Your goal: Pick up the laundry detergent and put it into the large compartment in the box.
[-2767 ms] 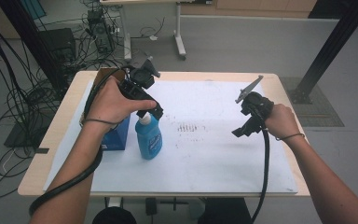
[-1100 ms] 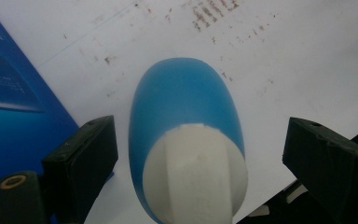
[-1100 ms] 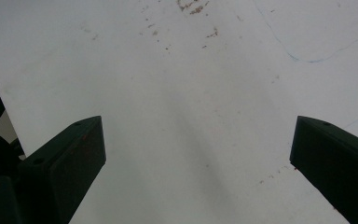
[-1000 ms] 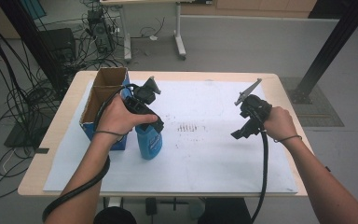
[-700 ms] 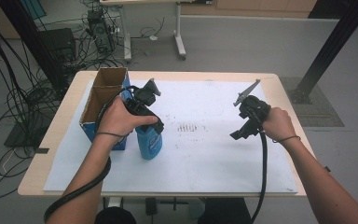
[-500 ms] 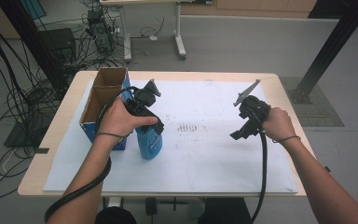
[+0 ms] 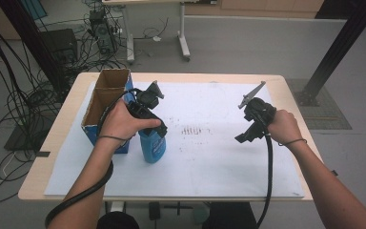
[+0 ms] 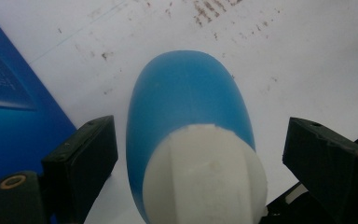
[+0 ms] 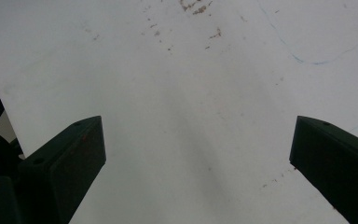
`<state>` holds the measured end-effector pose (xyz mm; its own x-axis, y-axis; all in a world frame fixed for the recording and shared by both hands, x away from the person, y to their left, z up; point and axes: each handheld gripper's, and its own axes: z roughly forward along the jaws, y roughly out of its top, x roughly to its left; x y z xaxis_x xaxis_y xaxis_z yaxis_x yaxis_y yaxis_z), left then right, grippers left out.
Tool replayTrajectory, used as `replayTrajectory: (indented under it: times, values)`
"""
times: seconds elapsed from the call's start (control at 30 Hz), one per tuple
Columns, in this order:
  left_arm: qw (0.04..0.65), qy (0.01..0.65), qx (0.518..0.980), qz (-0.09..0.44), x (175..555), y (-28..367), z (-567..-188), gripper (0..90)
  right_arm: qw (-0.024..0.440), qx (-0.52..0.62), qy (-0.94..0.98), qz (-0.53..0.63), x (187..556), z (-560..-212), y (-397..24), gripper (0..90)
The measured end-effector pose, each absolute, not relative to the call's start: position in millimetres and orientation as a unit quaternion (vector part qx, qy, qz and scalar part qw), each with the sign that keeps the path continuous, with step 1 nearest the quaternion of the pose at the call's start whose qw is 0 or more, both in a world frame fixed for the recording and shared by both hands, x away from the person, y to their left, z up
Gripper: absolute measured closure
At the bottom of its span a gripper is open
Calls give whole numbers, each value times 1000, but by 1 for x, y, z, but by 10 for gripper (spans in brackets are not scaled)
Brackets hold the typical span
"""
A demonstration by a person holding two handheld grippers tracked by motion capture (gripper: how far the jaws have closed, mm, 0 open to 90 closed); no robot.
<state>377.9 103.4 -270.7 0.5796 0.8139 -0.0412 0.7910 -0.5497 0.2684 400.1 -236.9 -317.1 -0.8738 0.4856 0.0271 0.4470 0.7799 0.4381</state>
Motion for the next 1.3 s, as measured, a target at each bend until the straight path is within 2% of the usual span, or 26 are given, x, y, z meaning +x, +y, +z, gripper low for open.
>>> replayTrajectory:
  times: [1.3]
  values:
    - [135, 454, 880, 40, 377, 103, -270, 104, 51, 246, 943, 218, 401, -315, -238, 32]
